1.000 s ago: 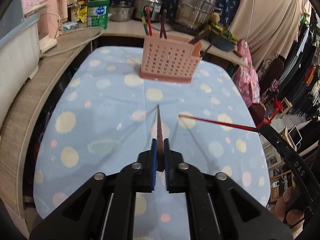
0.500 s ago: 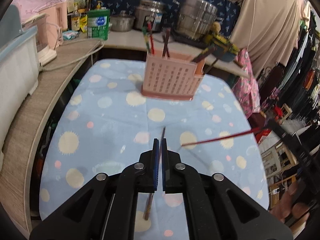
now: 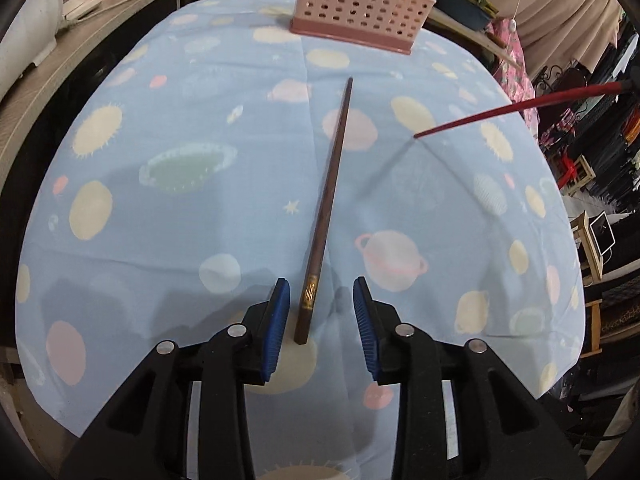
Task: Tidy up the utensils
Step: 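Lift both held chopsticks and lower them into the pink basket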
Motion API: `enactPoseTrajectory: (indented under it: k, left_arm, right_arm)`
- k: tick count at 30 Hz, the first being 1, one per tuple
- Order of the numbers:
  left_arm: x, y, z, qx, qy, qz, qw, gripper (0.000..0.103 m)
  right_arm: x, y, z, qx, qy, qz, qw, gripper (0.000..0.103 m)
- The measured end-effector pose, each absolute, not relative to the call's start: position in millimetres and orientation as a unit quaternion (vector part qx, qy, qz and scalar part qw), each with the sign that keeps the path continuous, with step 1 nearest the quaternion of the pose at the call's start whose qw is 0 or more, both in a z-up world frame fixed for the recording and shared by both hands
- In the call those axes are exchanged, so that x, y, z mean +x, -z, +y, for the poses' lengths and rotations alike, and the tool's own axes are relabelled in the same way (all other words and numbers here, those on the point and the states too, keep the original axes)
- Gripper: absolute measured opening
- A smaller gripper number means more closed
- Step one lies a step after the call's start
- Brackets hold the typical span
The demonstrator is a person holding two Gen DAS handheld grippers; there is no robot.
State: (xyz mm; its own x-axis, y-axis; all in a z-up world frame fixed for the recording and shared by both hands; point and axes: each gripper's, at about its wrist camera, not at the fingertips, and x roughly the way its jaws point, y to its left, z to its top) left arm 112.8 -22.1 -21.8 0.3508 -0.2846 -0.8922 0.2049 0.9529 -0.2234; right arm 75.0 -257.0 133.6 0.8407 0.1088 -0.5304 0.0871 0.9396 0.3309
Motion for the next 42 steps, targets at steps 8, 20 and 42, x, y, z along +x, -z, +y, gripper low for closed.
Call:
enactPoseTrajectory:
  k: [8,20,42]
  left_arm:
    - [112.4,25.7,-24.8,-0.028,0.154,0.555,0.817,0.008]
    - [117.6,-45.2,-20.5,-0.042,0.164,0.496,0.852,0.007]
    - [225.2,-228.5,-38.4,-0.074,0.176,0.320,0.928,0.006]
  right_arm:
    - [72.6,-131.1,-256.9,0.173,-0.005,0.283,0.943,0.007]
    - [73.5,-136.0,-259.1,0.172,-0.007,0.275,0.946,0.007]
    - [156.8,-211.0,-267.5,0.181,-0.045,0.208,0.960,0.007]
